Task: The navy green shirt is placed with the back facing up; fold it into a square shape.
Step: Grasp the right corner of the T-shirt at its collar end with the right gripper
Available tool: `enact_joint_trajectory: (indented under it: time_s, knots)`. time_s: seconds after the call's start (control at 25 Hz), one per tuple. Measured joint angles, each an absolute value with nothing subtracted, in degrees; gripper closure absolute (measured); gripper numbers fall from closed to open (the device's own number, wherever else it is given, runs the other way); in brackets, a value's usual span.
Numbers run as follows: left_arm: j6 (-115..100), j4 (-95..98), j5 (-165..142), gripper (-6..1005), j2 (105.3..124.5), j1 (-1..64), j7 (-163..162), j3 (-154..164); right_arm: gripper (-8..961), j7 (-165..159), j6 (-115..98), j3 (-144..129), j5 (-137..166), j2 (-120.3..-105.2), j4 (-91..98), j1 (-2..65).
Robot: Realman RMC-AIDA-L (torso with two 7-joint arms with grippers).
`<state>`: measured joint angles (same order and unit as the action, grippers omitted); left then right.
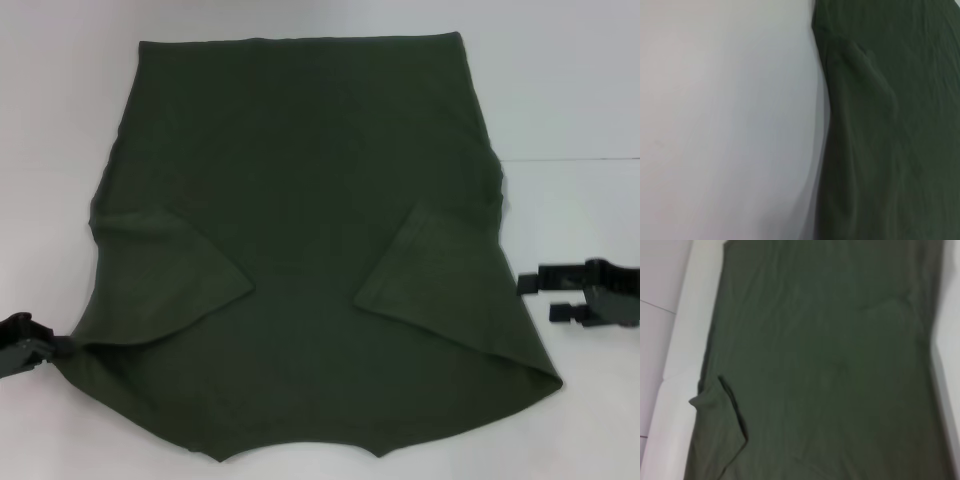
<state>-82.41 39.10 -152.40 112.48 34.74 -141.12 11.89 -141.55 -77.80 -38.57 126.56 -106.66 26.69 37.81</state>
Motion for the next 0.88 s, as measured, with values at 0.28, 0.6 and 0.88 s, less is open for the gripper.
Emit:
enact_joint_trajectory:
  time_s: [0.28, 0.6, 0.88]
  knots:
    - [-81.3, 39.1, -152.4, 962, 112.58, 34.47, -141.03, 11.98, 99, -143.36, -77.3, -38.67, 132.49, -106.4, 24.46, 37.85]
    - [-81.11, 39.02, -152.41, 962, 112.59, 34.51, -140.88, 12.17, 98, -143.45, -77.16, -38.68, 133.22, -106.66, 22.95, 37.9]
    - [-81.09, 38.49, -152.4, 963, 112.56, 34.69, -140.27, 12.13, 99, -143.55, -77.13, -38.67, 133.25, -106.7, 22.85, 37.77]
